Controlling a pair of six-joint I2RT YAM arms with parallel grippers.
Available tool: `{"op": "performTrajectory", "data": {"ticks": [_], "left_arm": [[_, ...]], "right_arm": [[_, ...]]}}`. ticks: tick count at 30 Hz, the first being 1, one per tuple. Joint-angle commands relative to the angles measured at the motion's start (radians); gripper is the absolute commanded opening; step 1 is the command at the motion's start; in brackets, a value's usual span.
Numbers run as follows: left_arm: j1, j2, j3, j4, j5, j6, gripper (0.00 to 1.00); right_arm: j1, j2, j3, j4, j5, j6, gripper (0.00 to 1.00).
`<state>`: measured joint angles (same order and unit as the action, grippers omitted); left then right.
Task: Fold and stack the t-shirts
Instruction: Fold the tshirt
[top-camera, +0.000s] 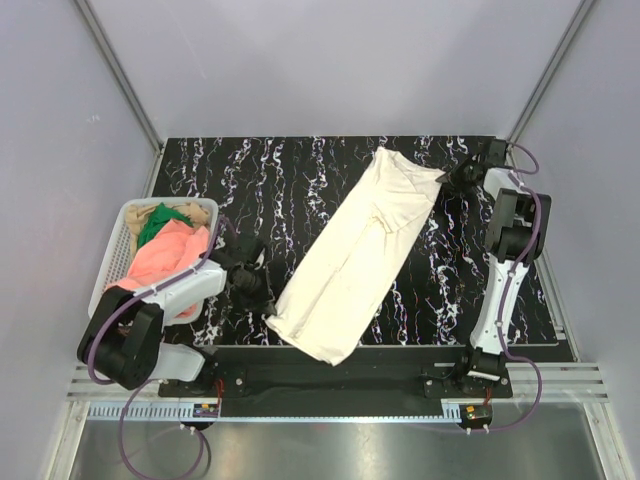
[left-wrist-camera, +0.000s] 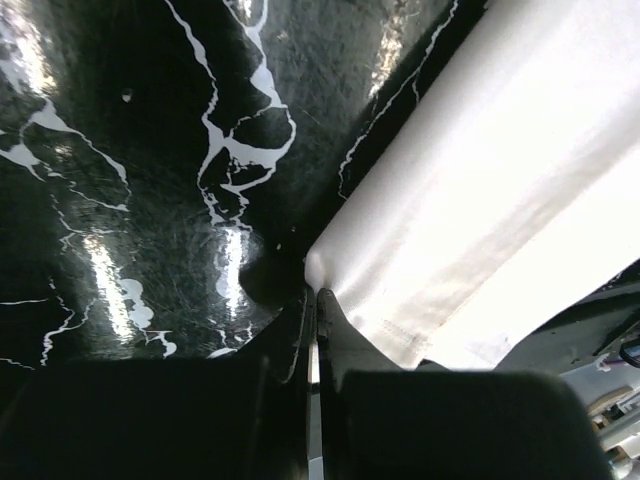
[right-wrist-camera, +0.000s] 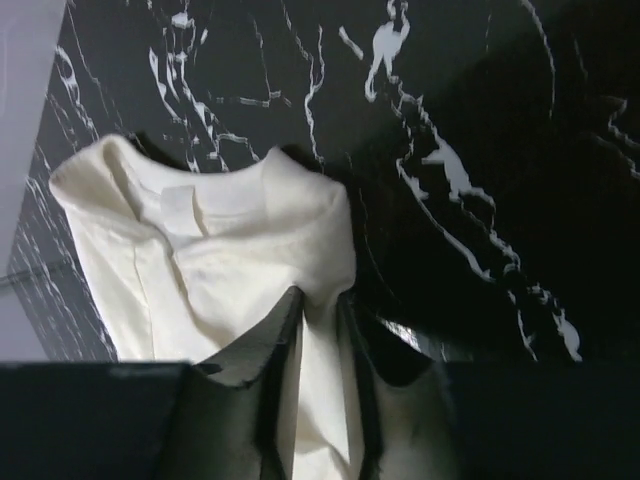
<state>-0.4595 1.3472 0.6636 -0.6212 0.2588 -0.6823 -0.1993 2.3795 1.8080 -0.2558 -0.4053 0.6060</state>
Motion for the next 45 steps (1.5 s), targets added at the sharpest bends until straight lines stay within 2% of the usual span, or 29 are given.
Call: {"op": "performTrajectory", "data": {"ticks": [1,3,7,12,15,16,17,20,24,27,32,33,36,38,40,41,42,44,45], "left_arm": [[-0.016,-0.04,-0.01,0.038,0.045,-0.069,0.0],[-0.027,-0.048,-0.024,0.046,0.042,-0.095,0.0],[-0.045,-0.048,-0.048,0.116,0.095,-0.166,0.0],[-0.082,-0.039,-0.041,0.147,0.114,-0.238,0.01],[-0.11,-0.04,-0.038,0.173,0.122,-0.278,0.14],[-0.123,-0.036,-0.033,0.175,0.123,-0.281,0.17],[-0.125,-0.03,-0.022,0.176,0.12,-0.278,0.26],[-0.13,0.0,-0.004,0.175,0.116,-0.238,0.33],[-0.127,0.047,0.017,0.144,0.04,-0.132,0.46],[-0.128,0.085,0.039,0.118,0.01,-0.059,0.49],[-0.126,0.056,0.039,0.113,-0.102,0.007,0.53],[-0.128,0.069,0.041,0.113,-0.099,0.016,0.53],[-0.128,0.09,0.036,0.133,-0.056,0.033,0.44],[-0.128,0.089,0.004,0.153,-0.041,0.03,0.27],[-0.13,0.081,-0.018,0.167,-0.038,0.017,0.15],[-0.128,0.075,-0.042,0.175,-0.021,0.01,0.04],[-0.13,0.049,-0.056,0.189,-0.012,0.004,0.0],[-0.131,0.014,-0.096,0.195,0.002,-0.017,0.0],[-0.133,-0.029,-0.11,0.196,0.003,-0.035,0.0]], "right_arm": [[-0.003,0.079,0.114,-0.055,0.048,0.026,0.25],[-0.003,0.124,0.203,-0.072,0.043,0.029,0.14],[-0.002,0.211,0.358,-0.134,-0.001,0.046,0.08],[-0.002,0.305,0.516,-0.146,-0.044,0.037,0.18],[-0.003,0.375,0.629,-0.169,-0.081,0.029,0.25],[-0.003,0.397,0.663,-0.175,-0.108,0.025,0.31],[-0.003,0.399,0.668,-0.181,-0.118,0.023,0.35],[-0.003,0.347,0.616,-0.244,-0.073,-0.009,0.46],[-0.002,0.167,0.423,-0.261,0.009,-0.054,0.47],[0.006,0.042,0.308,-0.26,-0.004,-0.072,0.51],[0.026,-0.14,0.151,-0.258,0.025,-0.078,0.54],[0.034,-0.155,0.139,-0.252,0.026,-0.074,0.54],[0.095,-0.2,0.113,-0.235,0.013,-0.08,0.53],[0.156,-0.207,0.105,-0.215,0.014,-0.06,0.46],[0.193,-0.204,0.08,-0.151,-0.001,-0.039,0.35],[0.202,-0.2,0.074,-0.129,-0.007,-0.028,0.18],[0.246,-0.195,0.064,-0.07,-0.016,0.004,0.12],[0.267,-0.183,0.012,0.024,-0.079,0.049,0.0],[0.282,-0.174,-0.008,0.12,-0.099,0.104,0.0]]}}
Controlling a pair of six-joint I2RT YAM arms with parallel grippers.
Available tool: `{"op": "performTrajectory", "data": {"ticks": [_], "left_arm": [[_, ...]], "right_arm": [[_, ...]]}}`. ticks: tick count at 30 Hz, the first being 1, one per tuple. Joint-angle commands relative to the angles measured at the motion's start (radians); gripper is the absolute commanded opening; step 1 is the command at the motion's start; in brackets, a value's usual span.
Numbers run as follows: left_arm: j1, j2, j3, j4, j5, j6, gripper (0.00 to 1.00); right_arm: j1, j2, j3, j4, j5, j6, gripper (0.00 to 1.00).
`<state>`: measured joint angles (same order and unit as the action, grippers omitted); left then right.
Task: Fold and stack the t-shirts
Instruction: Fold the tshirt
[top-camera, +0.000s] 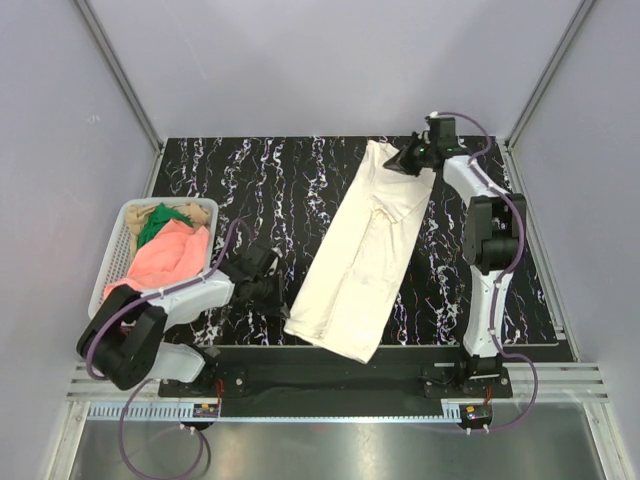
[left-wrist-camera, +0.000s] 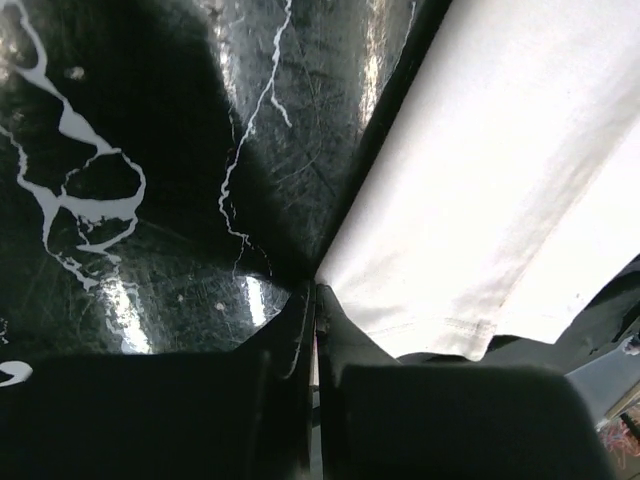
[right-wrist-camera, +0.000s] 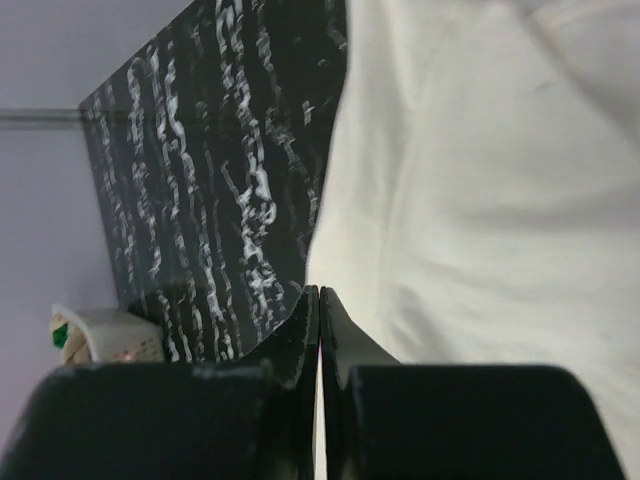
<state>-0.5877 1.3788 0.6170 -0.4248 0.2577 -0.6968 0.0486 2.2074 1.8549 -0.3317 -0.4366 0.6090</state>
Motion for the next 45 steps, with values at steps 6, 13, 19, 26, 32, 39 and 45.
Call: {"op": "performTrajectory", "data": {"ticks": [6,13,19,26,32,39,45], "left_arm": [[-0.014,-0.197,-0.168,0.026,0.072,-0.095,0.0],[-0.023,-0.239,-0.184,0.026,0.098,-0.121,0.0],[-0.043,-0.256,-0.204,0.026,0.1,-0.151,0.0],[-0.069,-0.293,-0.223,0.02,0.109,-0.176,0.0],[-0.073,-0.3,-0.226,0.02,0.107,-0.179,0.0],[-0.084,-0.323,-0.244,0.021,0.098,-0.196,0.0],[-0.087,-0.328,-0.244,0.027,0.081,-0.207,0.0]], "right_arm": [[0.099,0.113,-0.059,0.456,-0.221,0.228,0.0],[0.132,0.242,0.061,0.433,-0.218,0.262,0.0],[0.139,0.365,0.179,0.309,-0.182,0.252,0.0],[0.139,0.431,0.277,0.163,-0.12,0.207,0.0],[0.139,0.423,0.325,0.128,-0.114,0.183,0.0],[0.139,0.483,0.437,0.114,-0.065,0.185,0.0],[0.138,0.598,0.575,0.112,-0.061,0.268,0.0]]}}
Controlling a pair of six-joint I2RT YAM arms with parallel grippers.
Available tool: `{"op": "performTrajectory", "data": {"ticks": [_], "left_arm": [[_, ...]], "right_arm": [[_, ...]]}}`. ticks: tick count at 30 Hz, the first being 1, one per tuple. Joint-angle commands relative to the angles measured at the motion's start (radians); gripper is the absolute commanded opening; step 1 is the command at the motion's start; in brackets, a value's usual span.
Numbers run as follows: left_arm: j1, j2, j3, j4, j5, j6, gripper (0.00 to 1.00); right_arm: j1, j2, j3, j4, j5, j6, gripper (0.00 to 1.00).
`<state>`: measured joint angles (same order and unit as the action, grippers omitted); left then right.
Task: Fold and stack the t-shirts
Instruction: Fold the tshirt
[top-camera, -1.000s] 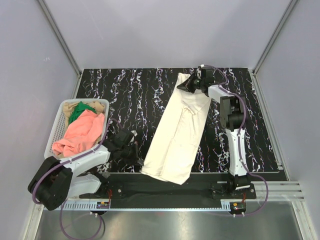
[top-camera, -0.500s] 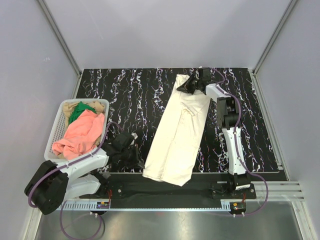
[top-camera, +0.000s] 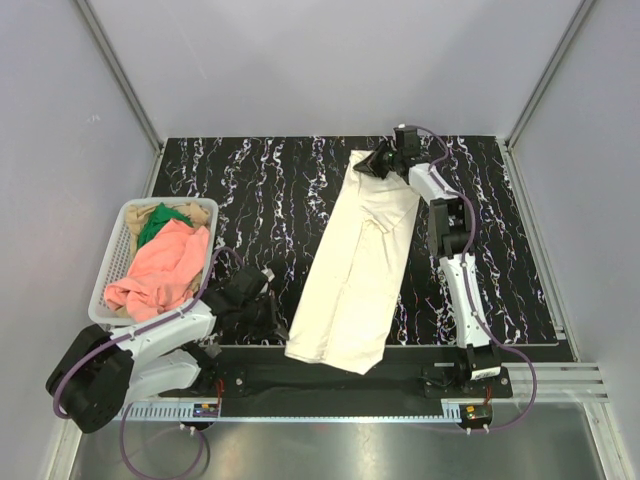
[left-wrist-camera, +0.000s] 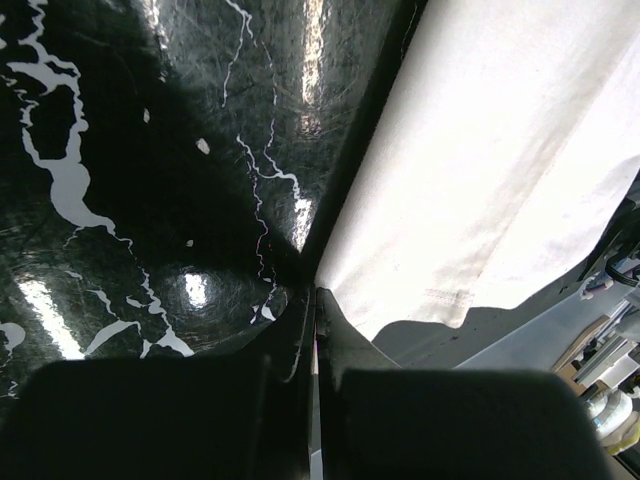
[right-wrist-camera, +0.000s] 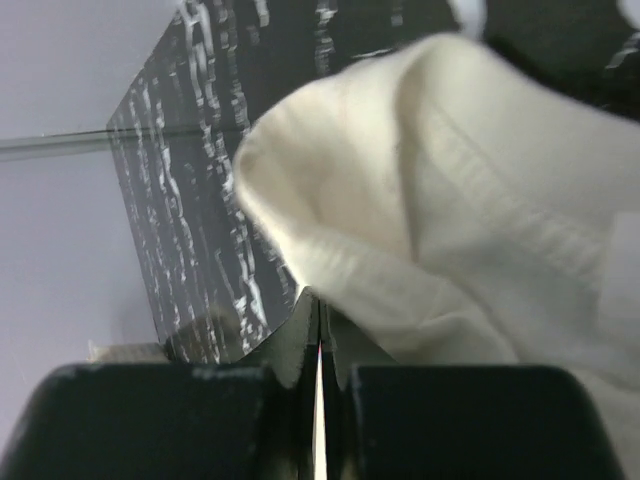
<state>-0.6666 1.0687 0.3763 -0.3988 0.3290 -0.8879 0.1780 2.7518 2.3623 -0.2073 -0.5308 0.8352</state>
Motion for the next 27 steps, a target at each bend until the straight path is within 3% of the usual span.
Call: {"op": "performTrajectory", "data": {"ticks": [1,14,17,27], "left_arm": [[-0.007,-0.015,-0.002,0.0,0.008,-0.014,0.0],[-0.021,0.01,-0.024,0.008,-0.004,-0.032,0.0],[-0.021,0.01,-0.024,0.02,-0.005,-0.04,0.0],[-0.025,0.071,-0.03,0.058,-0.004,-0.049,0.0]], "right_arm": [[0.008,0.063,0.077,-0.014,0.047,0.051,0.0],[0.005,0.153,0.193,-0.004,0.104,0.114,0.0],[0.005,0.166,0.219,0.003,0.107,0.108,0.04],[0.005,0.18,0.206,0.005,0.229,0.125,0.0]]}}
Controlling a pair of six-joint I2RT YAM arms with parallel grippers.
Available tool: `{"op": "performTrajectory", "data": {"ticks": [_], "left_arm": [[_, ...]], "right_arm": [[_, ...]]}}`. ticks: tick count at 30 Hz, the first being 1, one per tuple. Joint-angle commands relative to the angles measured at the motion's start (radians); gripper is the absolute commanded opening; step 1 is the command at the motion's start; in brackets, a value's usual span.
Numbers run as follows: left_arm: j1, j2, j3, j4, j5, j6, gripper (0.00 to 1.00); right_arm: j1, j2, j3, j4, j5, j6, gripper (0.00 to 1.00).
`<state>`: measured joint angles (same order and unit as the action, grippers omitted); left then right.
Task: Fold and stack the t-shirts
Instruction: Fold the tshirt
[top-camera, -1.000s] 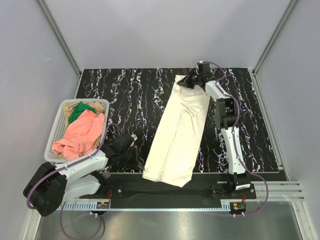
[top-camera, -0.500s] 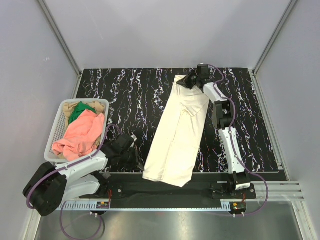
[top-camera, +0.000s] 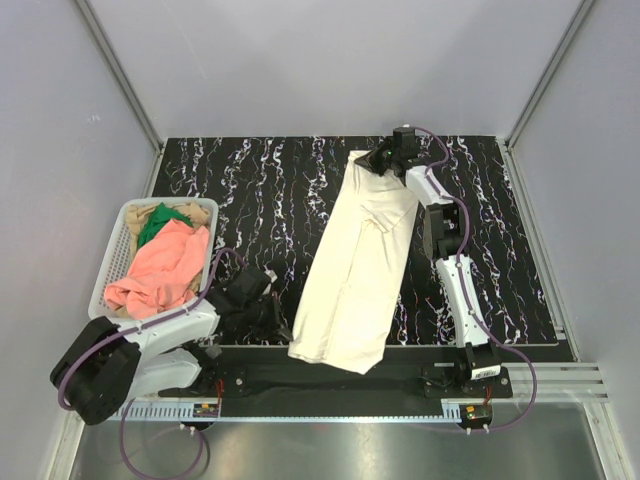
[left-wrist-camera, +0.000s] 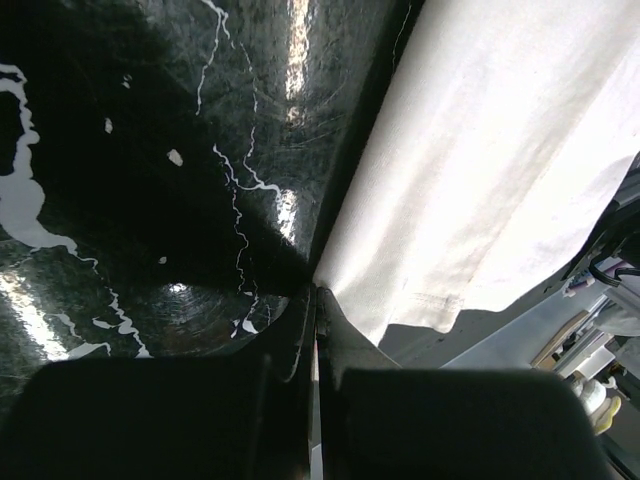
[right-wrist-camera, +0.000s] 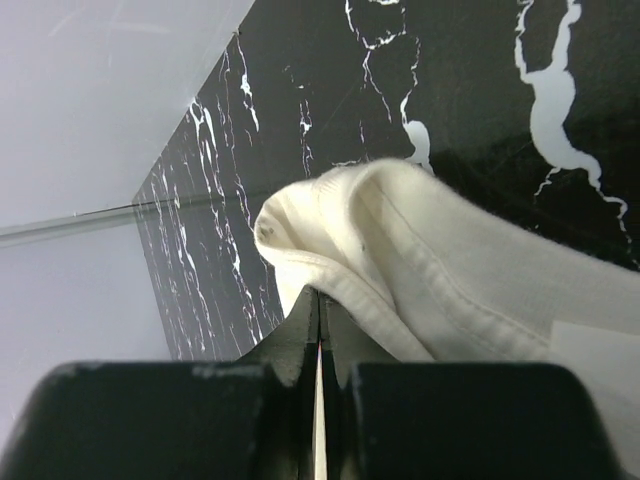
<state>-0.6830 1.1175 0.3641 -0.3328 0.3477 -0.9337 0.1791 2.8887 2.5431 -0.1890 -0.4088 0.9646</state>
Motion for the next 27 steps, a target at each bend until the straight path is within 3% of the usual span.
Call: {"op": "performTrajectory", "data": {"ticks": [1,7,12,15,19,20,23,24,27], "left_arm": [[-0.009,0.022,-0.017,-0.008,-0.021,-0.004,0.0],[-0.009,0.039,-0.017,-0.002,-0.021,-0.002,0.0],[-0.009,0.061,-0.004,-0.029,-0.038,0.003,0.0],[-0.009,0.059,0.039,-0.078,-0.081,0.036,0.1],[-0.009,0.045,0.18,-0.253,-0.206,0.134,0.38],[-0.009,0.041,0.259,-0.29,-0.243,0.178,0.4],[-0.003,0.021,0.389,-0.393,-0.345,0.23,0.47],[0.0,0.01,0.406,-0.399,-0.367,0.237,0.49],[0.0,-0.011,0.429,-0.355,-0.298,0.262,0.52]], "right_arm": [[0.002,0.046,0.028,-0.013,0.108,0.0,0.0],[0.002,0.061,0.057,-0.012,0.153,0.006,0.0],[0.002,0.09,0.146,-0.01,0.087,-0.021,0.0],[-0.001,0.031,0.129,-0.01,0.047,-0.114,0.03],[-0.016,-0.146,-0.015,-0.026,0.041,-0.194,0.17],[-0.021,-0.233,-0.088,-0.039,0.048,-0.207,0.28],[-0.035,-0.431,-0.246,-0.104,0.074,-0.271,0.49],[-0.035,-0.483,-0.288,-0.13,0.093,-0.308,0.51],[-0.035,-0.704,-0.498,-0.205,0.162,-0.331,0.68]]}}
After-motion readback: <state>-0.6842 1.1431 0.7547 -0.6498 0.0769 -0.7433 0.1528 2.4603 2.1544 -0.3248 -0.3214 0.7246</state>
